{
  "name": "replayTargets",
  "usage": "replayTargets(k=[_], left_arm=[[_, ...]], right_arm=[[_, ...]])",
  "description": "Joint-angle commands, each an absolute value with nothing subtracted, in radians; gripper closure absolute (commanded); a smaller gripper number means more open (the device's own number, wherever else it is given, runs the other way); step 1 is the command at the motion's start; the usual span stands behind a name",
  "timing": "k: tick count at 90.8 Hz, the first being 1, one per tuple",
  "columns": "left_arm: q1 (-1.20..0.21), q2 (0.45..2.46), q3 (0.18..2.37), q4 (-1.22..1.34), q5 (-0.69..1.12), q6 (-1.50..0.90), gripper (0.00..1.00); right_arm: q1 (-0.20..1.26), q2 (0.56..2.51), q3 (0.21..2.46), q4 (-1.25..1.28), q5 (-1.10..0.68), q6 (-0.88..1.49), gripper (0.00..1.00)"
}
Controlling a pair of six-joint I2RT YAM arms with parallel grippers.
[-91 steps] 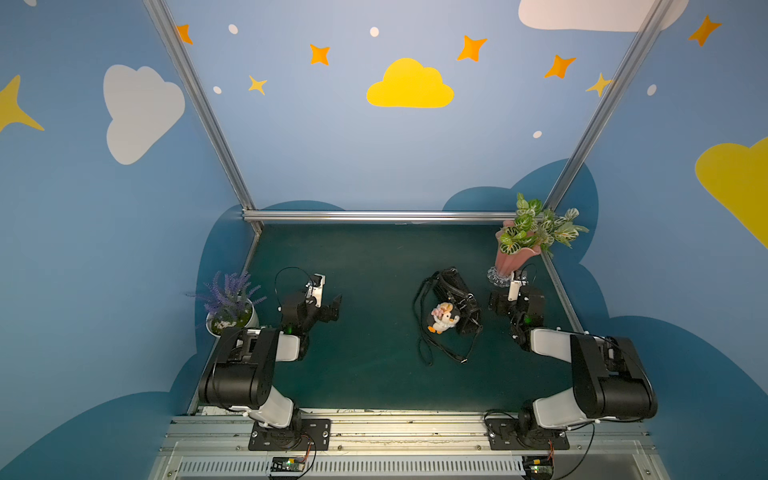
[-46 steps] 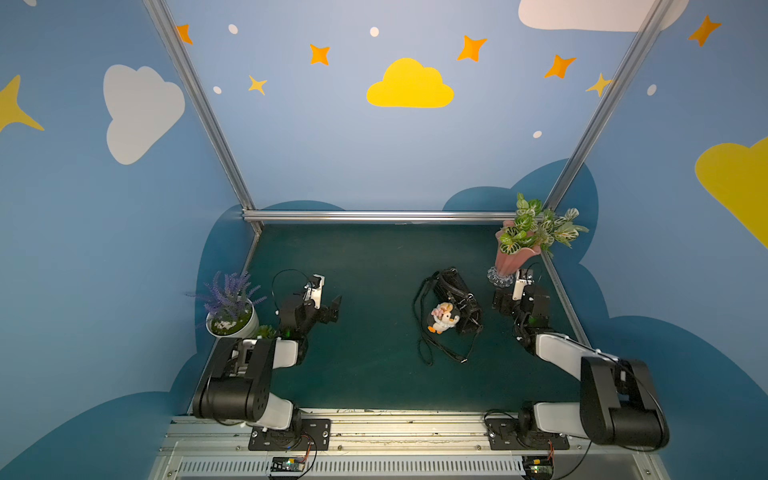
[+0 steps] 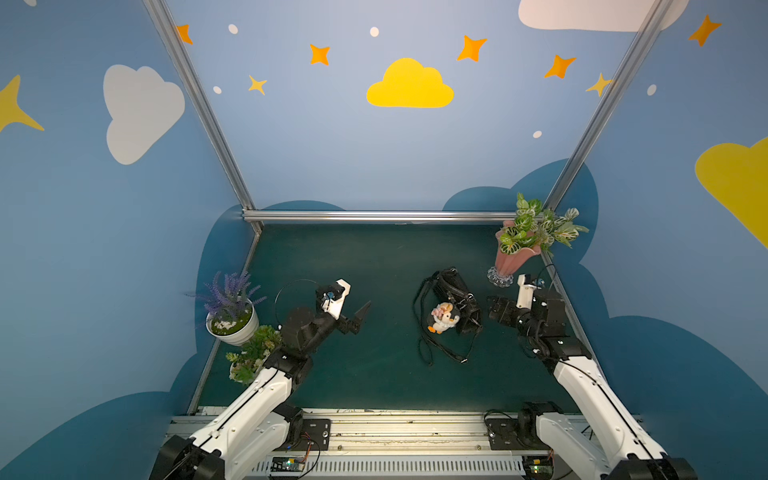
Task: Remove the decoration from the bag
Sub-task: Move the bag to the center of the board.
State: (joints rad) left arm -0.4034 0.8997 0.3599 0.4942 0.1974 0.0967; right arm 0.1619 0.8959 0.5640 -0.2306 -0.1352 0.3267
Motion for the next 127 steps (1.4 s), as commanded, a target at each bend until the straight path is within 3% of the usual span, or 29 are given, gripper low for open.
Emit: replayTargets(k=[1, 16, 36, 73, 119, 127], left_arm=[[-0.467, 0.916, 0.403, 0.405, 0.264, 0.033, 0.0], [-0.519, 0.915, 0.418, 0.397, 0.285, -0.033, 0.0], [-0.535, 0.895, 0.425, 0.322, 0.291, -0.012, 0.0], [-0.55, 0.896, 0.437, 0.296, 0.321, -0.016, 0.0], [-0.568, 0.772, 0.6, -0.027, 0.35, -0.124, 0.0], [-0.568, 0.764, 0.6, -0.041, 0.383, -0.133, 0.0]], right_arm=[[0.264, 0.921, 0.66, -0.414, -0.161, 0.232, 0.12], [0.369, 1.056, 0.816, -0.516, 0.036, 0.097, 0.13], [0.416, 1.18, 0.906, -0.509, -0.018, 0.005, 0.25], [0.423, 1.373, 1.043, -0.552, 0.073, -0.06, 0.49], [0.441, 1.364, 1.004, -0.474, -0.221, -0.147, 1.0], [0.465, 1.363, 1.011, -0.458, -0.291, -0.18, 1.0]])
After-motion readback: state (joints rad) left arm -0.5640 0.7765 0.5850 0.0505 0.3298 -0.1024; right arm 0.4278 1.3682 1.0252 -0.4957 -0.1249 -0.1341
